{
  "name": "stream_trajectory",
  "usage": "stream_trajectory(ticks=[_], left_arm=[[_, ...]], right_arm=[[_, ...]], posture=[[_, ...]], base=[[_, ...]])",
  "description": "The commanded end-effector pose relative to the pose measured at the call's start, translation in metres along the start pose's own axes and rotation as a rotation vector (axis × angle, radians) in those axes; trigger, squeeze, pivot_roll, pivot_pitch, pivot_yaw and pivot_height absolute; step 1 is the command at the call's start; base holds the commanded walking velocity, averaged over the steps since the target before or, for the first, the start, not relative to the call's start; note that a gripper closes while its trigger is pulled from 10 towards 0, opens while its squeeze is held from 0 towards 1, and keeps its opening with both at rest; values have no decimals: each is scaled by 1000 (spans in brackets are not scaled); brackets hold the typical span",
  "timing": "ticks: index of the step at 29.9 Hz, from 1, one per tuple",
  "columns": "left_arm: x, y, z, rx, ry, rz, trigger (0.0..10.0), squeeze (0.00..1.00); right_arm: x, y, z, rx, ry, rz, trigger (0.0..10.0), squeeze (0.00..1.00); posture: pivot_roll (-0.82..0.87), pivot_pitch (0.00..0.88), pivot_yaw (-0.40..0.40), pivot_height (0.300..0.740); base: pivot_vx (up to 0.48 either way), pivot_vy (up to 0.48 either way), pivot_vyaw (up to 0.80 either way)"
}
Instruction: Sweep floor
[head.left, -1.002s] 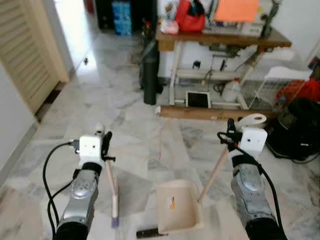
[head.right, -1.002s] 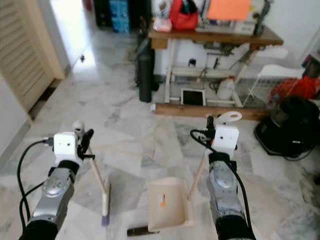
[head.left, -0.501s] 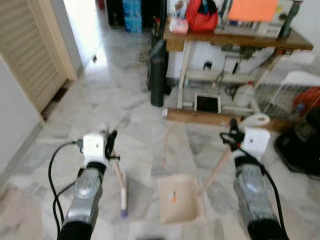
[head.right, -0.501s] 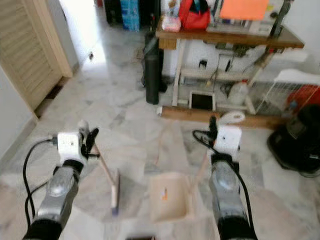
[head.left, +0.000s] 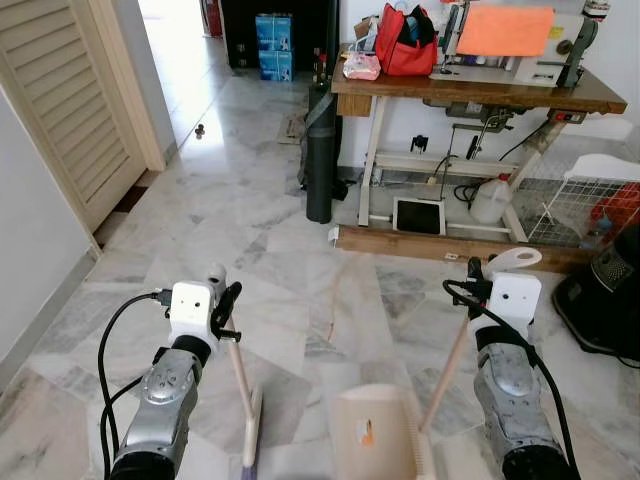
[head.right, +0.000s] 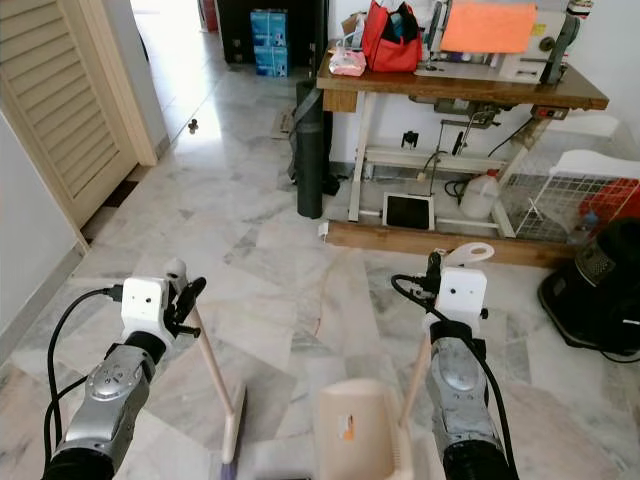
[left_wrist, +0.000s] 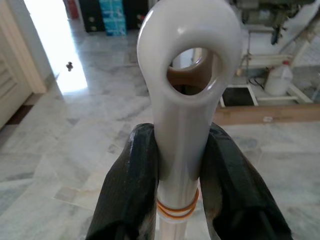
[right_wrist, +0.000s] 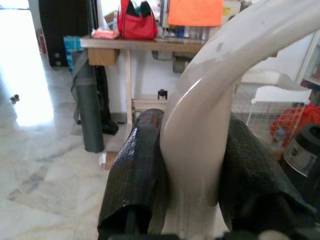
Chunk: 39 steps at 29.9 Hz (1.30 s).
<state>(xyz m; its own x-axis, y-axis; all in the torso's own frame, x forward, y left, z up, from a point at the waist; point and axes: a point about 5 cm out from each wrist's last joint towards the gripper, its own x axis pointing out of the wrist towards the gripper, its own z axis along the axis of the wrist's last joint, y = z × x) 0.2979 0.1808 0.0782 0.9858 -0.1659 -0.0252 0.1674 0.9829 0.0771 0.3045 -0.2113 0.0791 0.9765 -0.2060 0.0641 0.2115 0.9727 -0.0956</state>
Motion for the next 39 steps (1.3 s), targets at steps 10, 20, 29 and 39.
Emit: stream_trajectory(ticks=[10, 20, 29, 39], left_arm=[[-8, 15, 18, 53, -14, -81, 10000, 0], [-14, 24, 21, 71, 10, -99, 10000, 0], [-14, 20, 24, 66, 25, -120, 10000, 0], [-16, 23, 25, 67, 31, -108, 10000, 0]], right_arm=[[-9, -7, -20, -32, 52, -29, 10000, 0], [-19, -5, -39, -45, 115, -28, 10000, 0], [-32, -7, -57, -68, 181, -38, 10000, 0], [-35, -14, -62, -107, 198, -67, 10000, 0]], posture=[[68, 0, 29, 740], [87, 0, 35, 740], [96, 0, 39, 740], [108, 4, 39, 740]], base=[[0, 0, 0], [0, 0, 0], [0, 0, 0], [0, 0, 0]])
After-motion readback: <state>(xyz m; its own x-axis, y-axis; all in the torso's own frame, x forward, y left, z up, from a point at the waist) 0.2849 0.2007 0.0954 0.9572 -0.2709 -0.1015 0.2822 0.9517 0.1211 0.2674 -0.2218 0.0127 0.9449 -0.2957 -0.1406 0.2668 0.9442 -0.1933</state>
